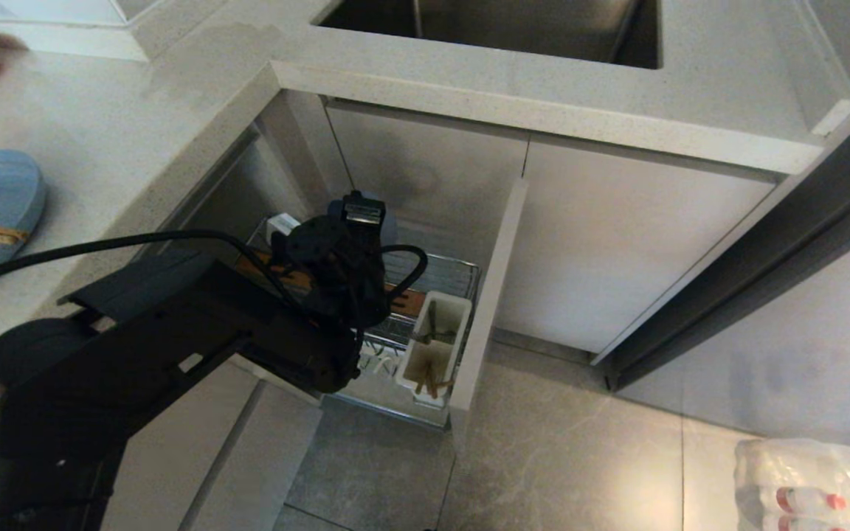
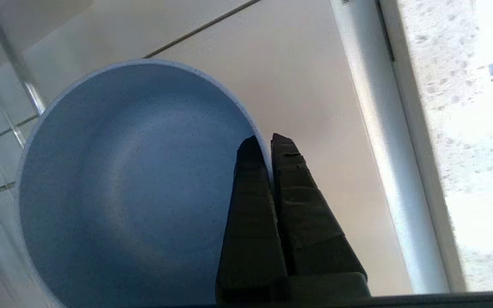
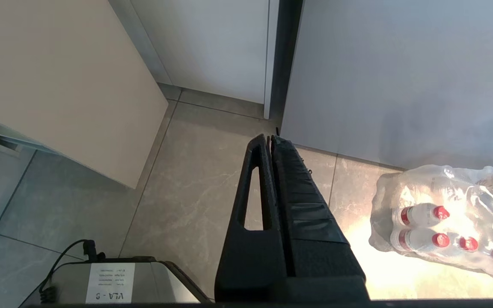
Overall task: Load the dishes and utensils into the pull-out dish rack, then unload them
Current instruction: Pick up the bowl and place it in the cupboard
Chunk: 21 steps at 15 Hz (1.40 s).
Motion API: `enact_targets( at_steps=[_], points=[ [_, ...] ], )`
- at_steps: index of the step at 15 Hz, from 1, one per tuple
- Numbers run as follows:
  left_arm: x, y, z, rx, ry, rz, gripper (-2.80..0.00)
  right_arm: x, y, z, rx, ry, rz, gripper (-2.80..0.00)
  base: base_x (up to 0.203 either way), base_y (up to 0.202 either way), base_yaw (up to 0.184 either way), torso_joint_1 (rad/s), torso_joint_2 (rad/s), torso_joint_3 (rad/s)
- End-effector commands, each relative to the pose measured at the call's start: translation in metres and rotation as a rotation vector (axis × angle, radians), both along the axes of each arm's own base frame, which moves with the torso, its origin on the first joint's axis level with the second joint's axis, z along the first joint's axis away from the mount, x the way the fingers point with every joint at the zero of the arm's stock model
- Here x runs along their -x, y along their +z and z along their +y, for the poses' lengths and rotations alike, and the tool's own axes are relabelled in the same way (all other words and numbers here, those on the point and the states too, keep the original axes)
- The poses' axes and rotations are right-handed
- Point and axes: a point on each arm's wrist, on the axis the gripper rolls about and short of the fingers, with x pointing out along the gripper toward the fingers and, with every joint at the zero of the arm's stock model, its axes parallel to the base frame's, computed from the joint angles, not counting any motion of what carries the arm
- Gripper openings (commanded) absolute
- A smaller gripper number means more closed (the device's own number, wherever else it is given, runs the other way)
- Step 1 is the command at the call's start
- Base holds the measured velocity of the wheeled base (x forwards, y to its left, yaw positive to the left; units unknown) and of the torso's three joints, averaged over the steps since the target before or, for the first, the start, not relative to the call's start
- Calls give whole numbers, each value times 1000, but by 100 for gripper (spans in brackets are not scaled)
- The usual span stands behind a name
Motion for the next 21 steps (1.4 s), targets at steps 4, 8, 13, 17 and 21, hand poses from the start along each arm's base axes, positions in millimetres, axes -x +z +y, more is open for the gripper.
enact_targets(
  at_steps=[4,8,13,17,21],
  points=[
    [-9,-20,-4,22,0,-4,-280,0,0,0,0,0,1,-280,0,0,0,0,0,0],
    [-11,-29,-6,50,-14,4,-280,0,0,0,0,0,1,-280,0,0,0,0,0,0],
    [-13,-34,-7,87,-35,6,-280,0,0,0,0,0,1,-280,0,0,0,0,0,0],
    [-15,-42,-7,88,-41,17,-280,0,0,0,0,0,1,-280,0,0,0,0,0,0],
    [-17,-48,-7,89,-48,27,-280,0,0,0,0,0,1,-280,0,0,0,0,0,0]
  ],
)
